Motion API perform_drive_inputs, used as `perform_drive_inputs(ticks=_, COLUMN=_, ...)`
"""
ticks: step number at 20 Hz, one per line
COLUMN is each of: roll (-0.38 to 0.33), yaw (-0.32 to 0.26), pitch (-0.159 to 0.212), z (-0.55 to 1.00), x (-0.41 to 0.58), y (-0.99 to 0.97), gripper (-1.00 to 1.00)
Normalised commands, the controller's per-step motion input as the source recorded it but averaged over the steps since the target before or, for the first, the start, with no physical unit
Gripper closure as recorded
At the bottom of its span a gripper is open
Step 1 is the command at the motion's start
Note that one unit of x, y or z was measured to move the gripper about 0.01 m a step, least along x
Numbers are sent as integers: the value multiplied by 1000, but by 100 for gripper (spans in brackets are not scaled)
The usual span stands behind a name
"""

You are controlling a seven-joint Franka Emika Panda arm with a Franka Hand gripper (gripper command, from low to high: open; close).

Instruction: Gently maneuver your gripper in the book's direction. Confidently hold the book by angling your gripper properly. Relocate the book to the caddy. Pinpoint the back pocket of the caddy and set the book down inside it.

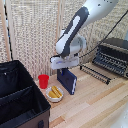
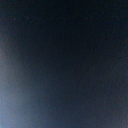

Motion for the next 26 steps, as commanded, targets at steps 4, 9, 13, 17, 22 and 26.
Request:
perform_drive_inputs(ticks=4, roll=-138, yaw=-211, pitch=43, z=199, x=-21, y=305, gripper=100)
perform_drive_inputs(ticks=9, roll=-111, yaw=-93, pitch=140, z=680, x=210, y=-119, gripper=100)
perform_drive_inputs(ticks=13, roll=-71, yaw=18, pitch=88, z=874, x=184, y=-184, gripper=100)
perform_drive_inputs(ticks=17, roll=-20, yaw=31, pitch=84, z=960, x=313, y=-141, gripper=100)
perform_drive_inputs(ticks=22, roll=0, yaw=-51, pitch=80, z=980, x=442, y=129, gripper=100)
perform_drive_inputs(ticks=26, roll=0, yaw=-234, pitch=0, z=837, x=214, y=218, gripper=100)
